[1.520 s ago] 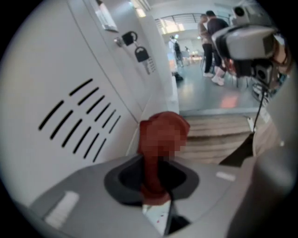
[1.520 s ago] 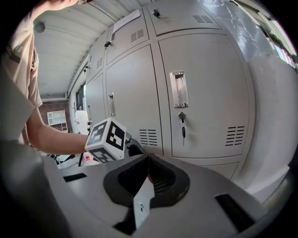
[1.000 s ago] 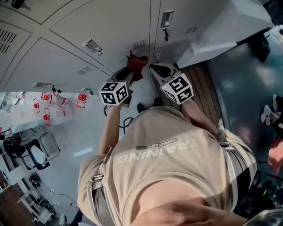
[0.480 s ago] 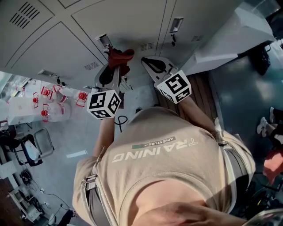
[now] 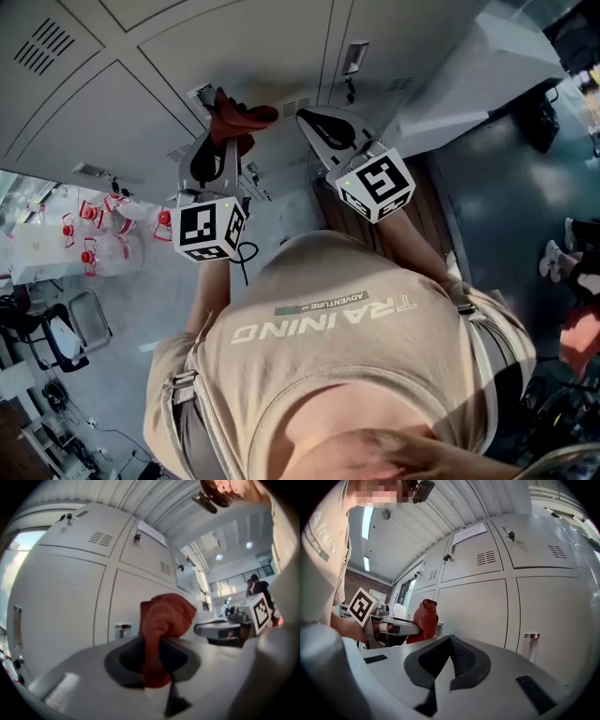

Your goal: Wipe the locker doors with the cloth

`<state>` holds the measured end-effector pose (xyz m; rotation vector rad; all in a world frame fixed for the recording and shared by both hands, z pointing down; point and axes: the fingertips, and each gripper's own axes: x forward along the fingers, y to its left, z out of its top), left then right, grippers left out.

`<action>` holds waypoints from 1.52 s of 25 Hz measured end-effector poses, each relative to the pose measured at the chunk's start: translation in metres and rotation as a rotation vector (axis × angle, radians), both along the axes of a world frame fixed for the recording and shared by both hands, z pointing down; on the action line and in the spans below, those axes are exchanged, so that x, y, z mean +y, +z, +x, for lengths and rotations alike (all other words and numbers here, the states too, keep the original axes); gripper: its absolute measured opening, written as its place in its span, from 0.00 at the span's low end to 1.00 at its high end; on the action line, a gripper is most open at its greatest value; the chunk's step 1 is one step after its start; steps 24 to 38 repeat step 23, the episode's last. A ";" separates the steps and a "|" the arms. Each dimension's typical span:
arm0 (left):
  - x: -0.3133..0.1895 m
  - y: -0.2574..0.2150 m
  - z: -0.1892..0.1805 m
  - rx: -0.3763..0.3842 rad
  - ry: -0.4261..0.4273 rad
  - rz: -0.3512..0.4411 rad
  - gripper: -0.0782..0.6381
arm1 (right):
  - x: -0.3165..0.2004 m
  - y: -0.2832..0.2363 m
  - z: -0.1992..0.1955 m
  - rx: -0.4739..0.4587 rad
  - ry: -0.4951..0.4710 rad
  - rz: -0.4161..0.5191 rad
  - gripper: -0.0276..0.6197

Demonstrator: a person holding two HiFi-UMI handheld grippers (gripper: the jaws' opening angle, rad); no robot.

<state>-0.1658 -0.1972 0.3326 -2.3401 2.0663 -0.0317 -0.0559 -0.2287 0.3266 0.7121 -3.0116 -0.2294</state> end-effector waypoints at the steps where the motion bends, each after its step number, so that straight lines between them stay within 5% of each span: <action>1: -0.001 0.001 0.001 0.005 0.005 -0.004 0.22 | -0.001 0.002 0.003 0.001 0.008 -0.007 0.06; 19: -0.040 0.031 0.016 0.027 0.074 -0.092 0.22 | -0.030 0.027 0.010 -0.002 0.024 -0.093 0.06; 38: -0.052 0.027 0.016 0.029 0.067 -0.085 0.22 | -0.043 0.031 0.006 0.002 0.014 -0.102 0.06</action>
